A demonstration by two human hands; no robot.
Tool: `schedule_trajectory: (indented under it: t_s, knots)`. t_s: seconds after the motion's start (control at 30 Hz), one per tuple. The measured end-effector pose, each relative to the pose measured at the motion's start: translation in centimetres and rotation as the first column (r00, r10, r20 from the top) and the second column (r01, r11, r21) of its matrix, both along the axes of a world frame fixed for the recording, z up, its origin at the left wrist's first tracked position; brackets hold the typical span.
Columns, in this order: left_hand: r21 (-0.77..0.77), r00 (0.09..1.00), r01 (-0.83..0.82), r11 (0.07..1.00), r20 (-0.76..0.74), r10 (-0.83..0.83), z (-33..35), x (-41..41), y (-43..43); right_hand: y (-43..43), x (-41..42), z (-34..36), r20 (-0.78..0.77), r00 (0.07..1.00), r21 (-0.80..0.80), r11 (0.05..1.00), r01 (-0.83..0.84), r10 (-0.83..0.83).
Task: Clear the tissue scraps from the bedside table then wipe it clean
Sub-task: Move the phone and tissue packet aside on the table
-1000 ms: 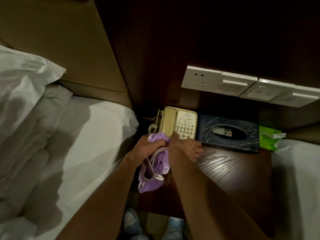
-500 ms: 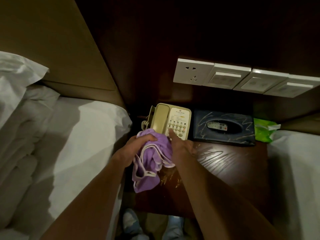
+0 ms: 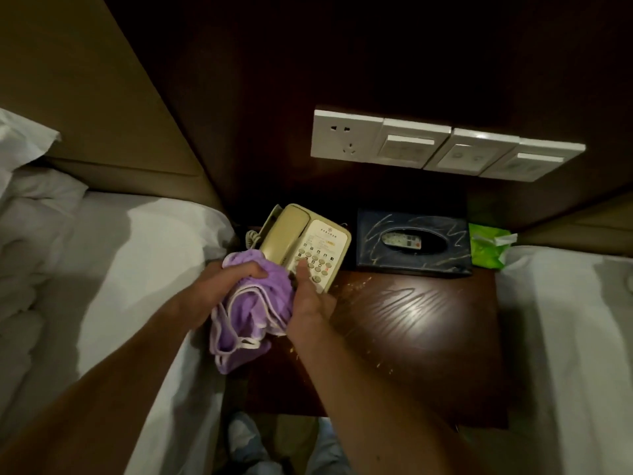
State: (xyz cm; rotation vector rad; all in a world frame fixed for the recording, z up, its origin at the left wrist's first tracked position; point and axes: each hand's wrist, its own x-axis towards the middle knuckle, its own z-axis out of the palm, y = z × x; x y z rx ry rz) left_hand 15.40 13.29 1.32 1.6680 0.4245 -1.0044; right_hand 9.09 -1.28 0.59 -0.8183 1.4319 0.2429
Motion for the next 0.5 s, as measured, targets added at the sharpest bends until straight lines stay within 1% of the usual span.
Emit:
schedule_trajectory:
  t_s: [0.13,0.23,0.4,0.5]
  knots:
    - [0.081,0.99,0.124,0.989,0.051,-0.128,3.4,0.8,-0.8,0.5,-0.9,1.5,0.016,0.994,-0.025,0.994,0.106,-0.105]
    - [0.112,0.975,0.184,0.976,0.106,-0.196,5.6,1.5,-2.3,-0.1,-1.2,3.4,0.072,0.968,0.016,0.971,0.239,-0.24]
    - [0.118,0.947,0.26,0.958,0.162,-0.277,8.2,1.9,-7.3,-3.5,-1.2,5.4,0.064,0.931,-0.033,0.932,0.362,-0.36]
    - [0.121,0.921,0.326,0.937,0.181,-0.344,8.8,2.1,-10.6,-6.2,-1.8,5.8,0.061,0.915,-0.033,0.915,0.402,-0.4]
